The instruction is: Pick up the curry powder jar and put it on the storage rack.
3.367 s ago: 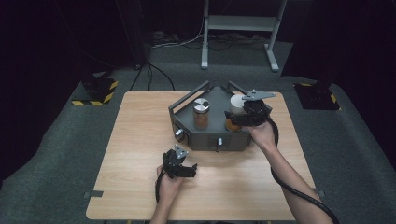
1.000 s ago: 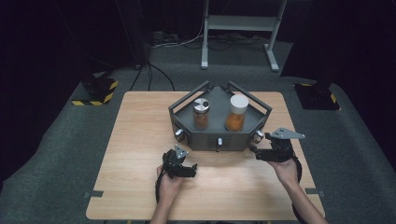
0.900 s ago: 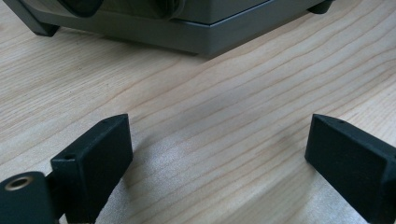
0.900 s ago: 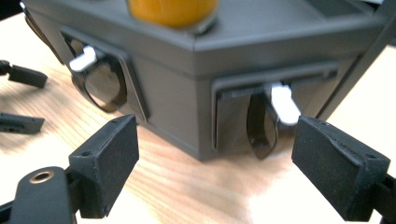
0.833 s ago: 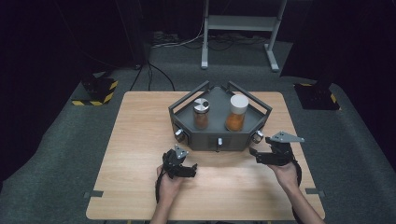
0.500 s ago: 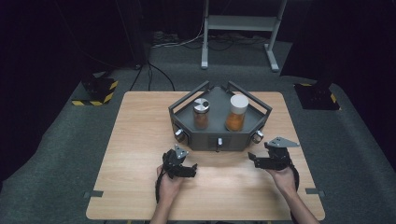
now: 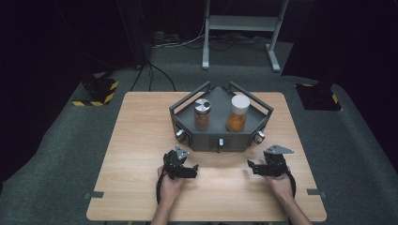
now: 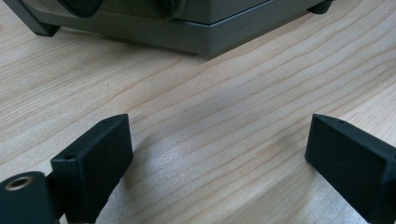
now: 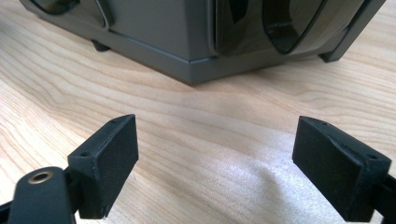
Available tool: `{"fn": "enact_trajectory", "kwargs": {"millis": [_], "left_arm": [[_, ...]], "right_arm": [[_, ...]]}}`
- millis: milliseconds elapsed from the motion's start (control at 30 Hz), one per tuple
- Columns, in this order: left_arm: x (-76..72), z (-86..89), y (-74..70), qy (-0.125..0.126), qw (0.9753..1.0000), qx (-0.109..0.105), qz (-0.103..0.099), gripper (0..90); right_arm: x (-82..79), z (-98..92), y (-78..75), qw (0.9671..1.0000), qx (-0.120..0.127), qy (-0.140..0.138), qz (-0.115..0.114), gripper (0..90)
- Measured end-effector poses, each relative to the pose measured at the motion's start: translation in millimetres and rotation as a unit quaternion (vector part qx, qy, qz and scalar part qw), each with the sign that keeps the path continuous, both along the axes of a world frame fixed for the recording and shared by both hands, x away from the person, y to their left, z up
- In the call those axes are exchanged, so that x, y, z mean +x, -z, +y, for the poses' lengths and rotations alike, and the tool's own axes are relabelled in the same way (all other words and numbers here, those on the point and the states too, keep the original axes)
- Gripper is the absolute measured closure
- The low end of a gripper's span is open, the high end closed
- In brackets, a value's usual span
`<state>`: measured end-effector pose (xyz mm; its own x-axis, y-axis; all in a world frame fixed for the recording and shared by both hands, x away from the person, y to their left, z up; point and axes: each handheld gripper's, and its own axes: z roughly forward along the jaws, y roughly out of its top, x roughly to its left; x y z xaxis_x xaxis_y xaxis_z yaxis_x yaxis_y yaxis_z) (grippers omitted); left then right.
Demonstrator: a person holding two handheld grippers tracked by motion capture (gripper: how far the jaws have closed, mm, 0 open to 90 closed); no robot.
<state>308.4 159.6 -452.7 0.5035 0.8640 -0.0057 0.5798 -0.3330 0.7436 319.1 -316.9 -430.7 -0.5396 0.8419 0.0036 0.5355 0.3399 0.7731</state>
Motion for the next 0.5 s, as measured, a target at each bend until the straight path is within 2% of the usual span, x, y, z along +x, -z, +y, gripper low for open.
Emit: {"fn": "enact_trajectory", "kwargs": {"millis": [200, 267, 500], "left_arm": [[0.1, 0.1, -0.1, 0.000, 1.0000, 0.001, 0.000, 7.6], [0.1, 0.1, -0.1, 0.001, 1.0000, 0.001, -0.001, 7.5], [0.1, 0.1, -0.1, 0.001, 1.0000, 0.001, -0.001, 7.6]], "right_arm": [[2.0, 5.0, 3.2, 0.9999, -0.009, 0.003, 0.009, 14.1], [3.6, 8.3, 5.1, 0.9997, -0.020, 0.000, 0.016, 13.7], [3.8, 8.6, 7.8, 0.9995, -0.023, 0.002, 0.020, 12.9]]}}
